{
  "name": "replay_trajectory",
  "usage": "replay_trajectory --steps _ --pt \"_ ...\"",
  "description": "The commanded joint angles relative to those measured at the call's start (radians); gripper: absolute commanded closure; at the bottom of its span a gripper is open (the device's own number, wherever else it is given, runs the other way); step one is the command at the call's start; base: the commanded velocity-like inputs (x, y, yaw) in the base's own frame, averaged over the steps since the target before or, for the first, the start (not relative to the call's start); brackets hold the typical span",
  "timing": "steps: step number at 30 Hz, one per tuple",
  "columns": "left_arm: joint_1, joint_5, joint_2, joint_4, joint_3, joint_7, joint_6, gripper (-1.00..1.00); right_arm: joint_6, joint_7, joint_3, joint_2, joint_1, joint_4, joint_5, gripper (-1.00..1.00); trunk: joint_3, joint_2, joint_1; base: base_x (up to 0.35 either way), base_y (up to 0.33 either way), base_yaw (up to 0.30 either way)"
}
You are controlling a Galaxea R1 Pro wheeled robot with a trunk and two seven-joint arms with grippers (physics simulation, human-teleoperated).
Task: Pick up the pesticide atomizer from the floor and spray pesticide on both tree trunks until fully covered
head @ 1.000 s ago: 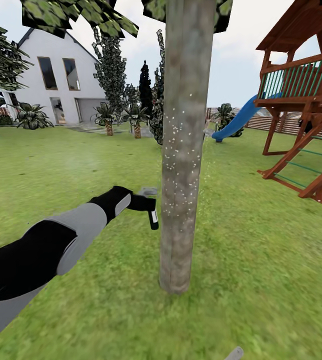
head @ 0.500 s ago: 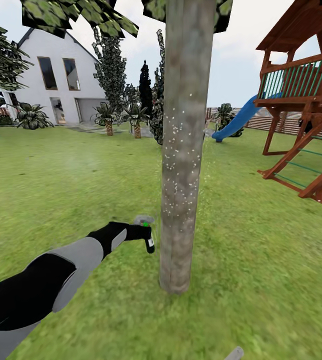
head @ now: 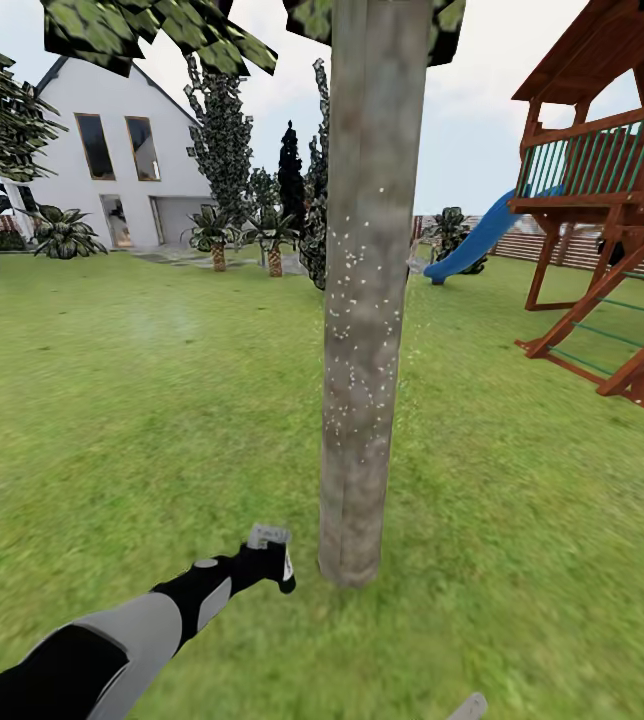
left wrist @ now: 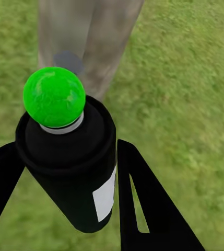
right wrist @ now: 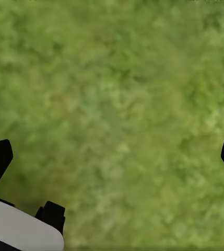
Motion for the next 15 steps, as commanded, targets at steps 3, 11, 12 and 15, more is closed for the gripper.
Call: replay_trajectory --steps 3,11,12,15 --pt "0.004 0.001 -0.001 0.000 0.001 0.000 -0.006 1.00 0.000 0.000 0.000 0.000 0.000 0.000 0.000 -1.00 0.000 0.000 0.000 -0.169 0.000 0.000" --pt "0.005 0.002 -0.003 -0.002 0.000 -0.003 -0.007 1.00 -0.005 -0.002 0.000 -0.001 0.000 -0.004 0.000 -1.00 0.000 0.000 0.000 -0.333 0.000 0.000" --pt "0.005 0.002 -0.003 -0.002 0.000 -0.003 -0.007 1.00 -0.007 -0.002 0.000 -0.001 0.000 -0.005 0.000 -1.00 0.000 0.000 0.000 -0.348 0.000 0.000" --pt "0.005 0.002 -0.003 -0.002 0.000 -0.003 -0.007 1.00 -0.009 -0.003 -0.002 -0.003 0.000 -0.006 -0.001 -1.00 0.000 0.000 0.000 -0.210 0.000 0.000"
